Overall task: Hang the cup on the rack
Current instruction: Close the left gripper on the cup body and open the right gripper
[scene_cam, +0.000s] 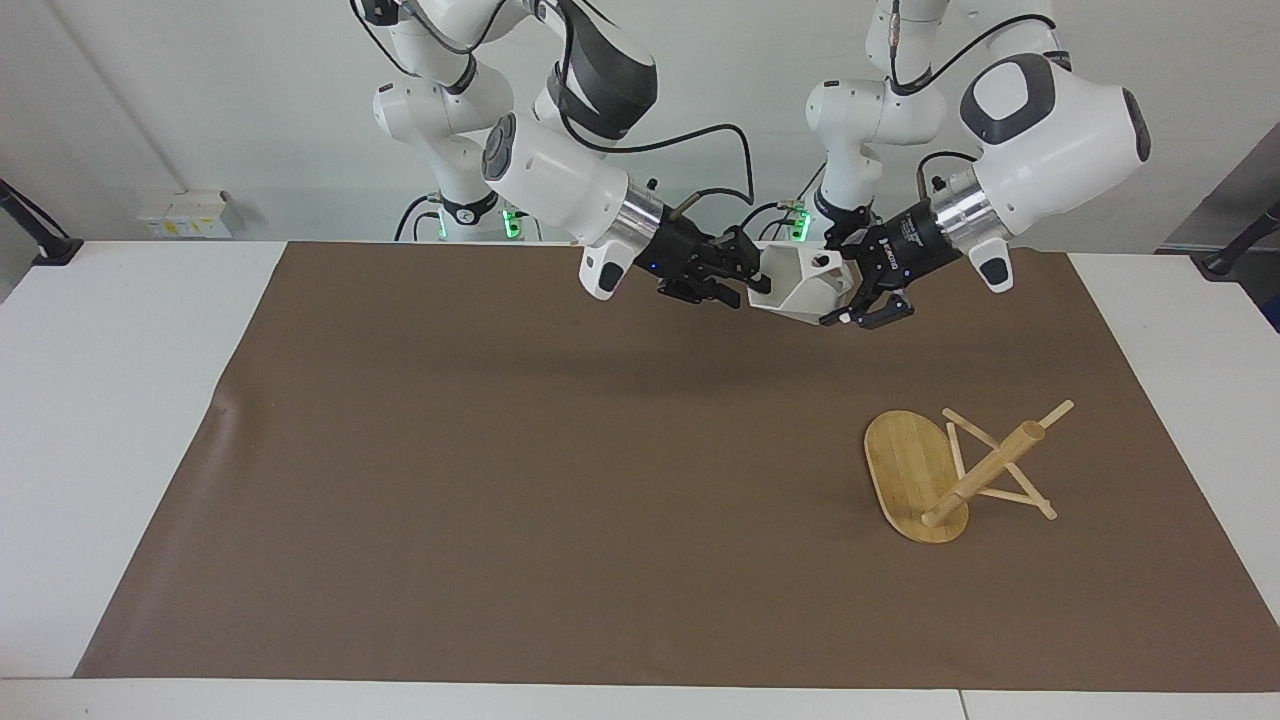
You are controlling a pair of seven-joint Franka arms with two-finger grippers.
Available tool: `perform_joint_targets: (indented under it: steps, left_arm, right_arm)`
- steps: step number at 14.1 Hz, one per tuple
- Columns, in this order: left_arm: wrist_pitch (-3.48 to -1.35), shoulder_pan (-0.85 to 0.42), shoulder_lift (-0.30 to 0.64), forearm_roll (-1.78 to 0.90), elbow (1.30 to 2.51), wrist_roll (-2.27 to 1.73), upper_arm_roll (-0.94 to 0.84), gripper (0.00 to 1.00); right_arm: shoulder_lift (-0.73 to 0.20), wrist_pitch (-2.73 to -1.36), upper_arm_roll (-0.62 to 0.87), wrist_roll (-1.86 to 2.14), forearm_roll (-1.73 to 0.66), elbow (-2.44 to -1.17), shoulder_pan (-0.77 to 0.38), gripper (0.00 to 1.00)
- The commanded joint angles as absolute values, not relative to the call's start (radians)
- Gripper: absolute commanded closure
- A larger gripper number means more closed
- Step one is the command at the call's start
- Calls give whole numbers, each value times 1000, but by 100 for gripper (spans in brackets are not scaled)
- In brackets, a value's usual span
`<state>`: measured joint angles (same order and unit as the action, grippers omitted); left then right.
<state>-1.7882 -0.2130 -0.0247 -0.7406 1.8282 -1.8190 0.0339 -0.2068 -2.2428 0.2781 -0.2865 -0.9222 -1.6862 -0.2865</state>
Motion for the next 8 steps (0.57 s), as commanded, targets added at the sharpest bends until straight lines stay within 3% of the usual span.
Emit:
perform_joint_targets:
  steps: [1,5,8]
  left_arm:
    - [-1827,-209,-57,-738,1868,-1848,31,100]
    - [-1893,-207,-58,-689,1890,-1962,31,100]
    - [-2029,-207,-100,-676,1998,-1986,31,100]
  right_arm:
    - [-187,-2283,282,-302,-940,-1710,-290,0]
    - [-192,-2286,278,-288,-927,-1707,-288,0]
    - [-193,-2284,272,-261,-849,-1707,-262,0]
